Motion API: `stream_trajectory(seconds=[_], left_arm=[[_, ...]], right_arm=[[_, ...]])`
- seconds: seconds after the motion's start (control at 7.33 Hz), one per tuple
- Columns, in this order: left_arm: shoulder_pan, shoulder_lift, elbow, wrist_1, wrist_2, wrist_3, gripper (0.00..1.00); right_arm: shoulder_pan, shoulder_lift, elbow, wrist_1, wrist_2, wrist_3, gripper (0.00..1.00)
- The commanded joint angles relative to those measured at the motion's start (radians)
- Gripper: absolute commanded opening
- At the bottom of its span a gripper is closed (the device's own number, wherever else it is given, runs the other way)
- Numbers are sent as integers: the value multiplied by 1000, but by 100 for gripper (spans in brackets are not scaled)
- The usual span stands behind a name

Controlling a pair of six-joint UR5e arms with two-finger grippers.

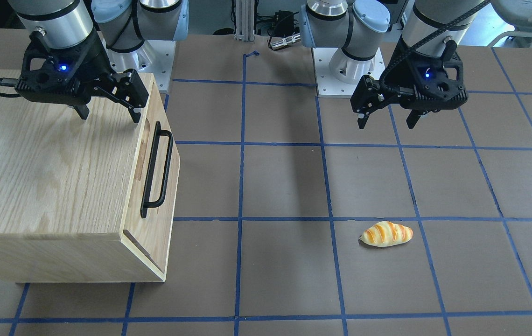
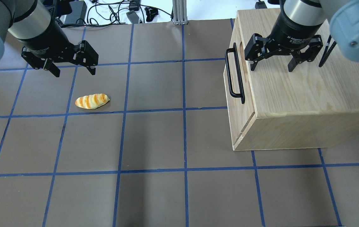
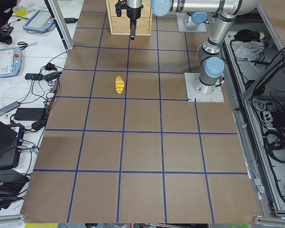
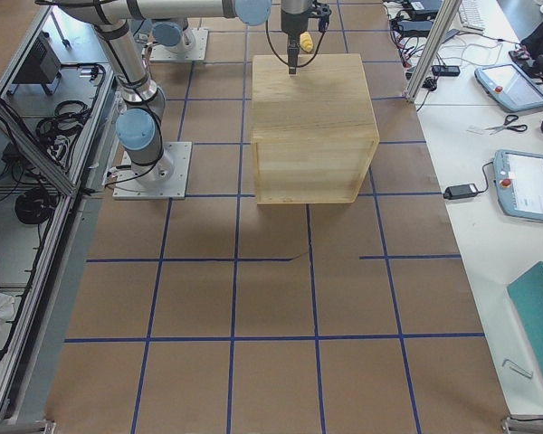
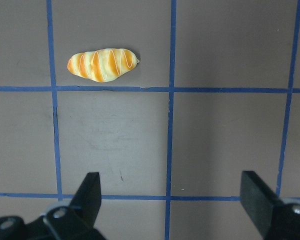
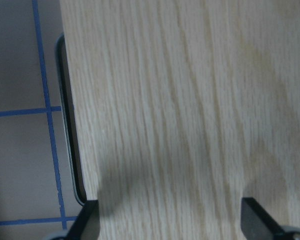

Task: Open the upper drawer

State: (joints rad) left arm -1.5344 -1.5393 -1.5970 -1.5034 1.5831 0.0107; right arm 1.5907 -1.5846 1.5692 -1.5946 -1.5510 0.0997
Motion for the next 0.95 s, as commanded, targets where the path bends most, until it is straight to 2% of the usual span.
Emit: stream_trajectory(seconds=[0.0, 0.82], left_arm=[[0, -1, -5, 12, -3, -2, 100], [8, -18, 8, 49, -3, -18, 100]], right_arm=[[0, 0, 0, -1, 0, 0, 100], [0, 0, 0, 1, 0, 0, 100]])
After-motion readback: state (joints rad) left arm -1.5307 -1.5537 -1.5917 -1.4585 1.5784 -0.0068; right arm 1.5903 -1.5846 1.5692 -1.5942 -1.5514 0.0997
